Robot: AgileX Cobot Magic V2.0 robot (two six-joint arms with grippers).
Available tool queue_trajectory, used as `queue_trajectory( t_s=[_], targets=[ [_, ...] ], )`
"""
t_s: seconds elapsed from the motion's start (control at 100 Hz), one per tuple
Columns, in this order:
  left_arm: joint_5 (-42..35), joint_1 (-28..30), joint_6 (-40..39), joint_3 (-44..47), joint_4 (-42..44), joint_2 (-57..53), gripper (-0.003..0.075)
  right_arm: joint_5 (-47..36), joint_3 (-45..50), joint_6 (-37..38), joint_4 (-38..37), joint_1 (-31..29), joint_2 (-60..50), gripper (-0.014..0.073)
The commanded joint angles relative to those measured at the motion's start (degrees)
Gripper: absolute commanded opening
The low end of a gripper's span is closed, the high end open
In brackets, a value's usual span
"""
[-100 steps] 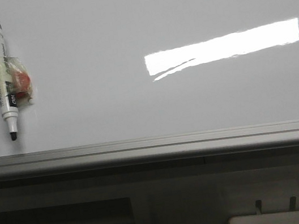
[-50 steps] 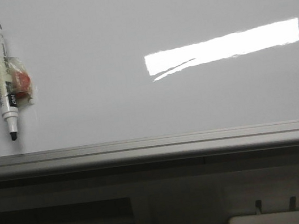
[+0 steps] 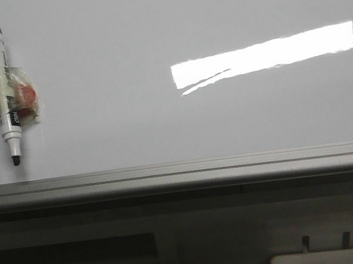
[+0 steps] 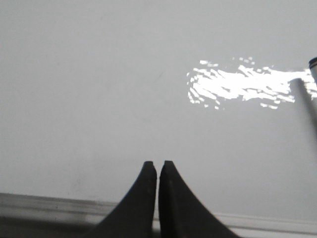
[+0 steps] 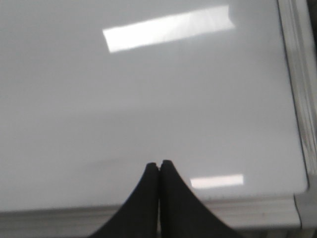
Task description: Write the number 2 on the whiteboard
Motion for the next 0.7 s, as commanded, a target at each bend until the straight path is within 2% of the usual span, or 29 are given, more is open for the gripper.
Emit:
queue_trajectory(
  t_s=[0.0, 0.16, 0.28, 0.44, 0.61, 0.64, 0.69],
  targets=[
    [-6.2, -0.4, -0.2, 0.6, -0.3, -1.5, -0.002, -10.7, 1.4, -0.2, -1.1, 0.0, -1.2, -0.006],
    [-9.3, -0.4, -0.2, 0.6, 0.4, -1.5, -0.002, -17.3, 1.4, -0.2, -7.0, 0.0, -1.2, -0.006],
    [-11.0, -0.4, -0.2, 0.6, -0.5, -1.5, -0.002, -22.8, 1.4, -0.2, -7.0, 0.0, -1.2, -0.006],
    [-13.8, -0.4, -0.2, 0.6, -4.7, -1.5, -0.002, -25.5, 1.4, -0.2, -7.0, 0.0, -1.2, -0.006],
    [-18.3, -0.4, -0.2, 0.5, -6.1, -1.5, -0.002, -34.9, 1.4, -0.2, -7.0, 0.0, -1.2, -0.006],
    [-18.0, -0.4, -0.4, 0.4, -6.9, -1.5, -0.0021, -35.2, 1.3, -0.2, -5.6, 0.0, -1.2, -0.006],
    [-17.7, -0.4, -1.8, 0.2, -9.3, -1.5, -0.0021, -34.6, 1.2, 0.4, 1.4, 0.0, -1.2, -0.006]
  ],
)
